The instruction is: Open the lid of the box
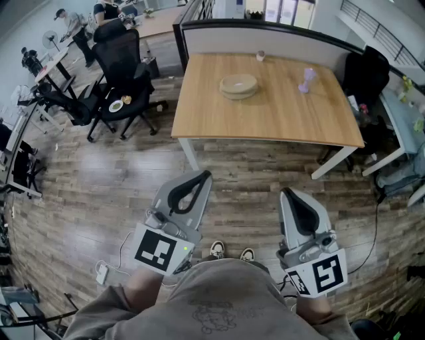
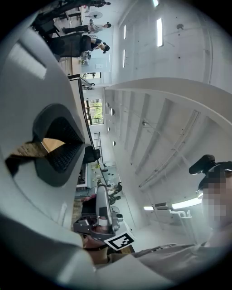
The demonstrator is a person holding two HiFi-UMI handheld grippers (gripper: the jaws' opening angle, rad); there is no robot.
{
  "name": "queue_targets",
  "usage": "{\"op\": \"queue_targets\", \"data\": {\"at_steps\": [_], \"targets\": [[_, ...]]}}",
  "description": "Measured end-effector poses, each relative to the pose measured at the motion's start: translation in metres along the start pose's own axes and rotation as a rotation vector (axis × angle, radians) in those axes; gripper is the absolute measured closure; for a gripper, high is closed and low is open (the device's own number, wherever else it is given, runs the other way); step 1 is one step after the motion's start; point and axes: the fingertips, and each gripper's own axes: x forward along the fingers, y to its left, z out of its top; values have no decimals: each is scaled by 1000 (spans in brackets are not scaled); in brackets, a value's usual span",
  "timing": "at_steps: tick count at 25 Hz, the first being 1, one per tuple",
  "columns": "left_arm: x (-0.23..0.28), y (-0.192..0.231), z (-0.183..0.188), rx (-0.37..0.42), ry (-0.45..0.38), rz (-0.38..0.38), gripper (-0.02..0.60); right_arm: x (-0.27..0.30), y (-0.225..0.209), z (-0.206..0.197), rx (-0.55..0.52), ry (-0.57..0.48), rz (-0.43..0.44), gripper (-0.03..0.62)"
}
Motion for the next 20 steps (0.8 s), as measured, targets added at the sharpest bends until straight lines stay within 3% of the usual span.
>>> {"op": "queue_targets", "data": {"at_steps": [7,18,19,20], "targets": [[-2,6,-8,-22,1,7,580,6,-5,-10,58,9,-16,580],[-12,25,-11,-33,-28,24,580,20,4,-17,41,38,-41,580],[-12,29,-13,-25,-27,38,556,22,5,-18,40,41,-41,580],[-12,33,-15,-15,-22,54,427,25,6,-19,36,44,-46,580]]}}
